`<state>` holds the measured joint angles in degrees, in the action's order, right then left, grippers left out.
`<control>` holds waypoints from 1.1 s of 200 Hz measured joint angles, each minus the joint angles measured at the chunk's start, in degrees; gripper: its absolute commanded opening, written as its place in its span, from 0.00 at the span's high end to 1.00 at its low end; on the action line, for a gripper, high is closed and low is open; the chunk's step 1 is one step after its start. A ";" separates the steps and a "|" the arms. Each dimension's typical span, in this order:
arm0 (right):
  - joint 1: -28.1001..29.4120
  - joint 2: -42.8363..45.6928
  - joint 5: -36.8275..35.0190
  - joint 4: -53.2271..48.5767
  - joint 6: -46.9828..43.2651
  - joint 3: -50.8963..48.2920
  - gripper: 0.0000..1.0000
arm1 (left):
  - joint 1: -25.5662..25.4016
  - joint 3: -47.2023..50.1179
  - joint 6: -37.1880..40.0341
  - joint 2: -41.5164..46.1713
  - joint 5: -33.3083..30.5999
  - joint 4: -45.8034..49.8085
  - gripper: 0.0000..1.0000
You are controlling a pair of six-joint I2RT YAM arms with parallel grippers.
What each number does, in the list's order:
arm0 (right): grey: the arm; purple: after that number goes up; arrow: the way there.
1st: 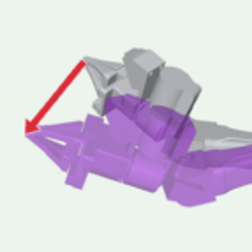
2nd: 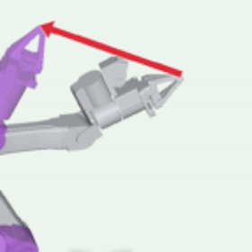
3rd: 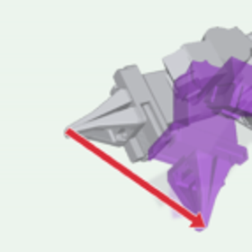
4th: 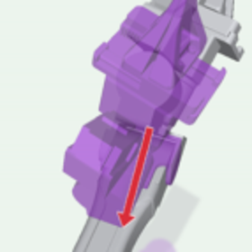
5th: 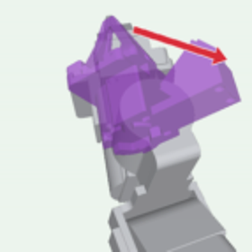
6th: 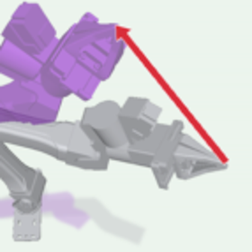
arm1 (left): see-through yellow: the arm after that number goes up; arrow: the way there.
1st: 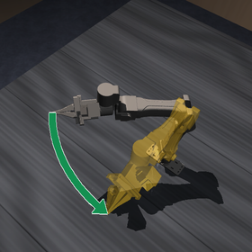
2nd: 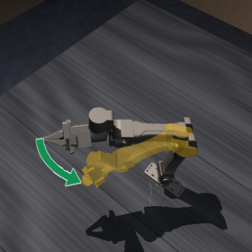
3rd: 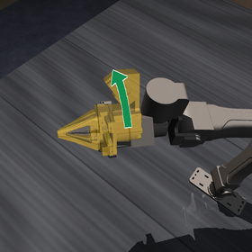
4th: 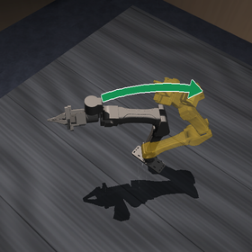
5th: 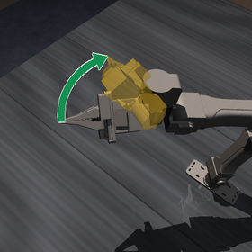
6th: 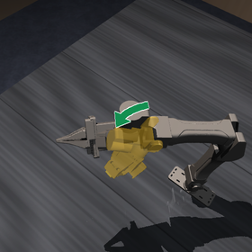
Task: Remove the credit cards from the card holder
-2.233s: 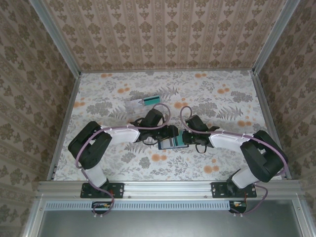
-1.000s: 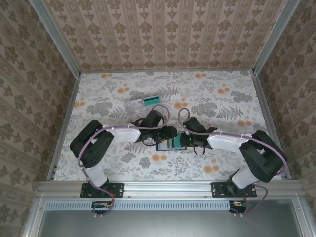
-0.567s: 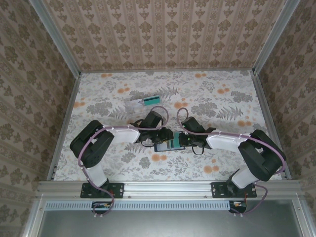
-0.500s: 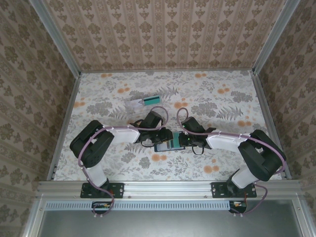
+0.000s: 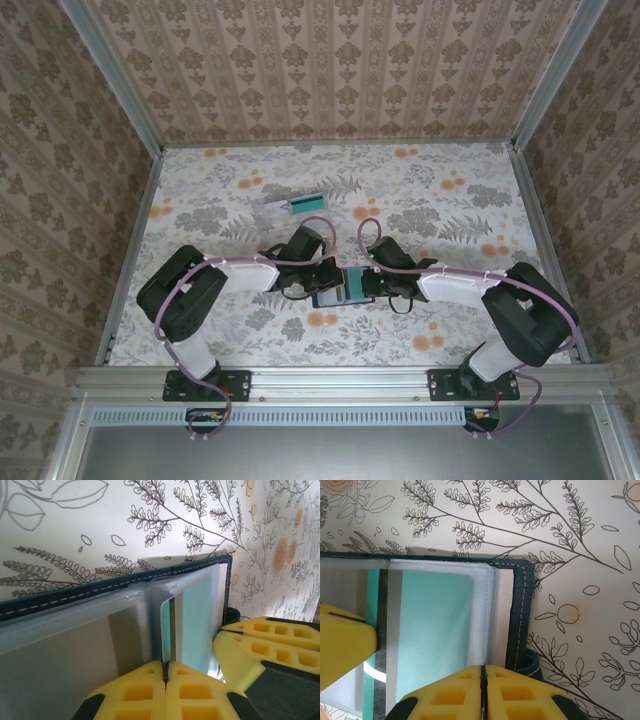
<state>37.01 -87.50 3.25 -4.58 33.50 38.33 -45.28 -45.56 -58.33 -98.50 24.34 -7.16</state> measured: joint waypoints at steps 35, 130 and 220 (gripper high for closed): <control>0.07 -0.37 0.02 0.13 0.20 0.26 0.88 | 0.81 2.16 -0.20 2.10 0.11 -0.39 1.00; 0.22 -0.74 0.00 0.11 0.31 0.63 0.88 | 2.97 8.79 -1.97 11.65 -0.22 -0.37 1.00; 0.22 -0.68 0.00 0.09 0.39 0.63 0.88 | 5.60 10.25 0.13 24.11 -2.32 10.38 1.00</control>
<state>37.23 -88.18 3.25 -4.49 33.89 38.96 -39.68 -35.31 -58.19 -74.39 22.02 3.22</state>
